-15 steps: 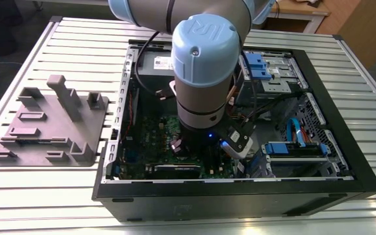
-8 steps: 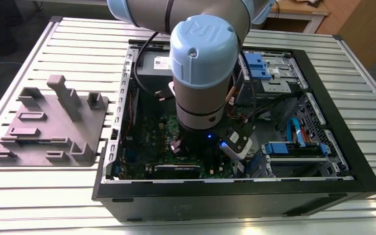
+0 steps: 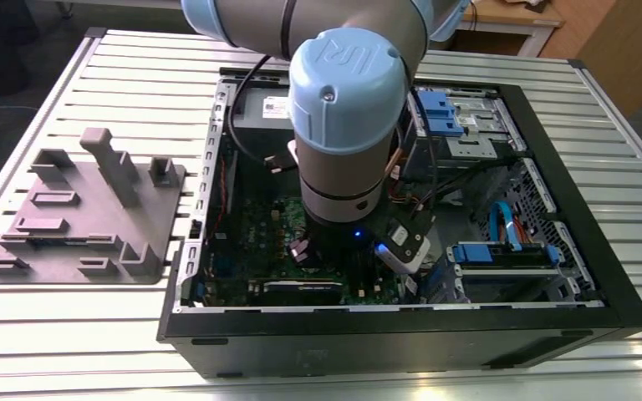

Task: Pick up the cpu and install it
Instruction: 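Install the first cpu locking lever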

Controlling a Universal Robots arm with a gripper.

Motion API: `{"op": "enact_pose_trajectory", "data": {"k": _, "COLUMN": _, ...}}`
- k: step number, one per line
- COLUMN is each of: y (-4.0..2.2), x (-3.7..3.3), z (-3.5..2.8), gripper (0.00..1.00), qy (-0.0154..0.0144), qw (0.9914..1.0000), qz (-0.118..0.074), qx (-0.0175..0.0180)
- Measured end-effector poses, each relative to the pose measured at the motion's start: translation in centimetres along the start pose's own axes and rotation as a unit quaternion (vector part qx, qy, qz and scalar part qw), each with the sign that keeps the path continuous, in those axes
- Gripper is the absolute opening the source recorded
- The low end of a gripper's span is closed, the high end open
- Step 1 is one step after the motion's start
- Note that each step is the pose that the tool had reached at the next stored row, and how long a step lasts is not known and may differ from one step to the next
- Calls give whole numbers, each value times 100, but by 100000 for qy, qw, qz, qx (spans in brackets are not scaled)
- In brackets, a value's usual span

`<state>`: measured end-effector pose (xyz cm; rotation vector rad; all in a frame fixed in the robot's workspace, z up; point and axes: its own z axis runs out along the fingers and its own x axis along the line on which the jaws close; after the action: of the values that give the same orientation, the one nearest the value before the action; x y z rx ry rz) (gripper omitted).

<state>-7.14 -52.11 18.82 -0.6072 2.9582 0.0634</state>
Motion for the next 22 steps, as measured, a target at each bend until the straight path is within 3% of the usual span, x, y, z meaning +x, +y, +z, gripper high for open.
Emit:
{"op": "enact_pose_trajectory", "data": {"k": 7, "y": 4, "x": 1, "z": -44, "gripper": 10, "qy": -21, "qw": 100000, "qz": 0, "qx": -35}}
{"op": "enact_pose_trajectory", "data": {"k": 17, "y": 9, "x": -33, "z": -317, "gripper": 10, "qy": -25, "qw": 100000, "qz": 5, "qx": -41}}
{"op": "enact_pose_trajectory", "data": {"k": 22, "y": 41, "x": -15, "z": -316, "gripper": 10, "qy": -17, "qw": 100000, "qz": 48, "qx": -27}}
